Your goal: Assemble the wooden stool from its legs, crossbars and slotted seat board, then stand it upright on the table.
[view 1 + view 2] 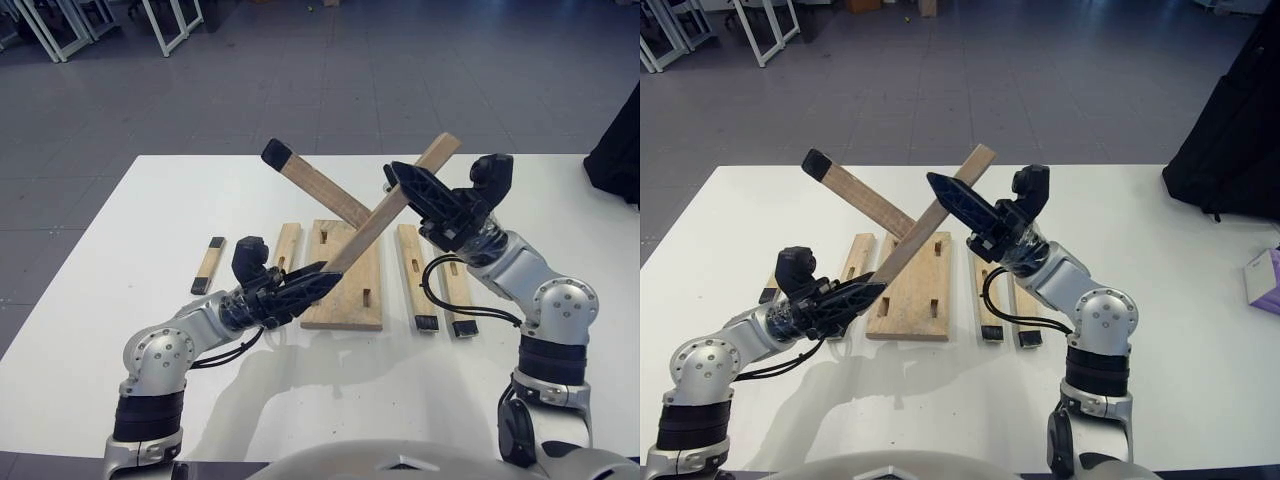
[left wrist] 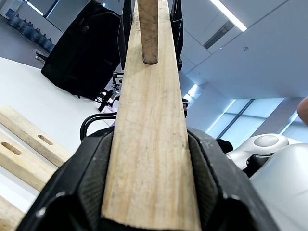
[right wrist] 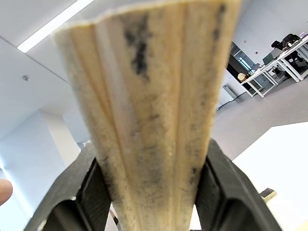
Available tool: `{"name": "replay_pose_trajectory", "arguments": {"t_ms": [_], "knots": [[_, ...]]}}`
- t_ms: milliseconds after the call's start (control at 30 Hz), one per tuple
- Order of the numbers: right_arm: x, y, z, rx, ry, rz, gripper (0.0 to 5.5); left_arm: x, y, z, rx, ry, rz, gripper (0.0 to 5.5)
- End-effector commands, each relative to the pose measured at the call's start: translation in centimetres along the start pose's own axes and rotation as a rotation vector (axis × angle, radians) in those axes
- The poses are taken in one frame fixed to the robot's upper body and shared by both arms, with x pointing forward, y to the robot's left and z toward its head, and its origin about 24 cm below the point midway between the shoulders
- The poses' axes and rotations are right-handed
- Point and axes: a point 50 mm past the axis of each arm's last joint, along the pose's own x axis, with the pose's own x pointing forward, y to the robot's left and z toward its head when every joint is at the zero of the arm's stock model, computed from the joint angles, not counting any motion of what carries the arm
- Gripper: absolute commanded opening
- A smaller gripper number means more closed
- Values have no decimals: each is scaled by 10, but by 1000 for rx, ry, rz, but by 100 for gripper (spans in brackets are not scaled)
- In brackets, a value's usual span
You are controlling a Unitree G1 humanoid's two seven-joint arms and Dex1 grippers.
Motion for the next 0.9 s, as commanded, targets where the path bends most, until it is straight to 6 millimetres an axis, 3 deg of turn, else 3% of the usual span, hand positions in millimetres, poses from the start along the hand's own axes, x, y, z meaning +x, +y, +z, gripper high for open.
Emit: {"name": "replay_pose_trajectory", "arguments": {"t_ms": [33,133,333,433,600,733,900], "knots": [[4,13,3,-93,34,78,203,-5,8,0,67,8,95,205],[6,14,4,-146,18,83,202,-5,14,-1,82,12,138,205],[7,8,12,-328,-9,-9,202,-13,30,3,109,15,282,332],[8,12,27,-363,-25,6,202,-22,38,6,131,57,366,368],[11,14,61,-562,-81,-60,202,-35,54,13,261,192,523,369],[15,-1,63,-822,5,-186,202,-26,80,23,505,351,759,369],[15,-10,51,-864,23,-201,202,8,82,31,795,548,692,369]]}}
